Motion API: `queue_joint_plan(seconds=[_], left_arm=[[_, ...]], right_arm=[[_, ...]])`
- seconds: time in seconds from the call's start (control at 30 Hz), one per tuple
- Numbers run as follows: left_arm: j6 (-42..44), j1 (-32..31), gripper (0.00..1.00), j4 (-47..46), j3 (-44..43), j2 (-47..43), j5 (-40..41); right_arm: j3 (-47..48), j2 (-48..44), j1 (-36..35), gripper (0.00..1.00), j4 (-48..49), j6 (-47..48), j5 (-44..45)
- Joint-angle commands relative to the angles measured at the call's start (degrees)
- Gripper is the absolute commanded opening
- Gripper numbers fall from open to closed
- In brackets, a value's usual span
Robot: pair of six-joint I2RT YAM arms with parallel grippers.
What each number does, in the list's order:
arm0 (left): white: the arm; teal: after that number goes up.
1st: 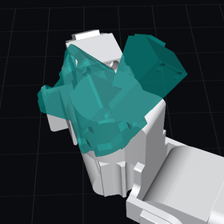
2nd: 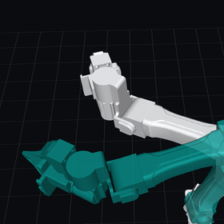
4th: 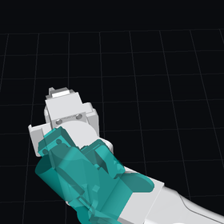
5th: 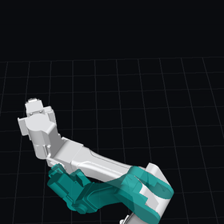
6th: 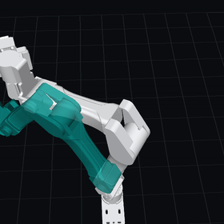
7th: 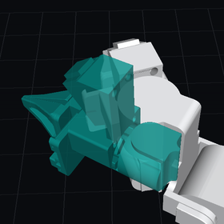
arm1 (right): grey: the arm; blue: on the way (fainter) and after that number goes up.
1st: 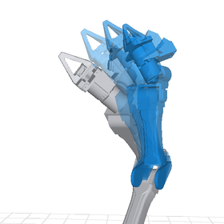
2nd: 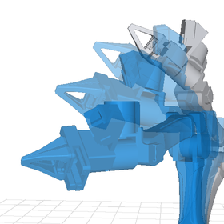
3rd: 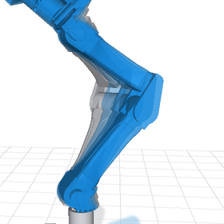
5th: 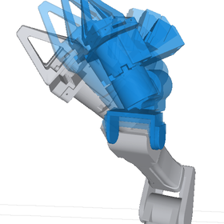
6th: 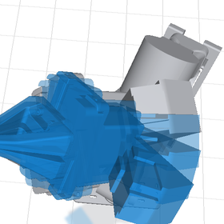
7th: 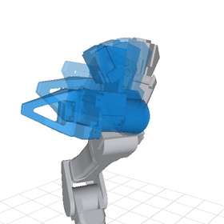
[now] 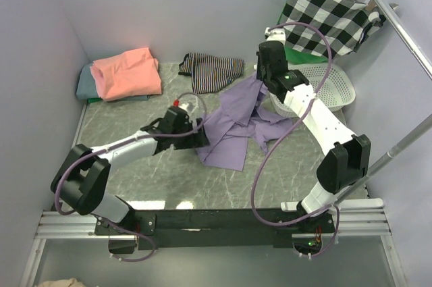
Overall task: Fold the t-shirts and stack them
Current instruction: Flatten the tshirt out
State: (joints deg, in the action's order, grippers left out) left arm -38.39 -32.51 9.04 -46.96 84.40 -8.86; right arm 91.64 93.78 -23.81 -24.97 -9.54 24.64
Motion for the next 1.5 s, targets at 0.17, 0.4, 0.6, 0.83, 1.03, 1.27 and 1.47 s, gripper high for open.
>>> queue_joint_plan(seconds=[0.17, 0.4, 0.6, 0.83, 1.03, 1.27, 1.47], left_arm=[[-1.9, -13.4, 0.85, -1.4, 2.7, 1.0, 21.2], [-8.3, -21.3, 0.75, 0.1, 2.7, 5.4, 32.3], [-11.9, -24.1, 0.44, 0.5, 0.8, 12.8, 37.1], [-14.8, -24.0, 0.01, 4.0, -1.3, 13.9, 42.0], [-16.0, -21.5, 0.01, 19.0, -6.5, -0.3, 50.4], [-5.1, -12.9, 0.01, 31.9, -18.4, -23.8, 53.9], [0.3, -12.5, 0.01, 40.2, -30.3, -34.4, 54.0]], right_arm=[[1.7, -0.9, 1.9, 0.0, 2.6, -1.3, -3.5], [1.0, -1.1, 2.4, 0.0, 2.4, -1.7, -4.4], [-0.3, -2.1, 2.5, 0.0, 2.8, -2.1, -5.0], [-0.6, -3.4, 2.6, 0.0, 2.2, -2.0, -5.2], [-0.7, -8.2, 2.5, 0.0, -0.2, -2.0, -5.4], [-5.4, -23.9, 1.8, 0.0, -2.8, -2.7, -10.1], [-10.2, -39.1, 0.7, 0.0, -5.0, -2.7, -22.4]])
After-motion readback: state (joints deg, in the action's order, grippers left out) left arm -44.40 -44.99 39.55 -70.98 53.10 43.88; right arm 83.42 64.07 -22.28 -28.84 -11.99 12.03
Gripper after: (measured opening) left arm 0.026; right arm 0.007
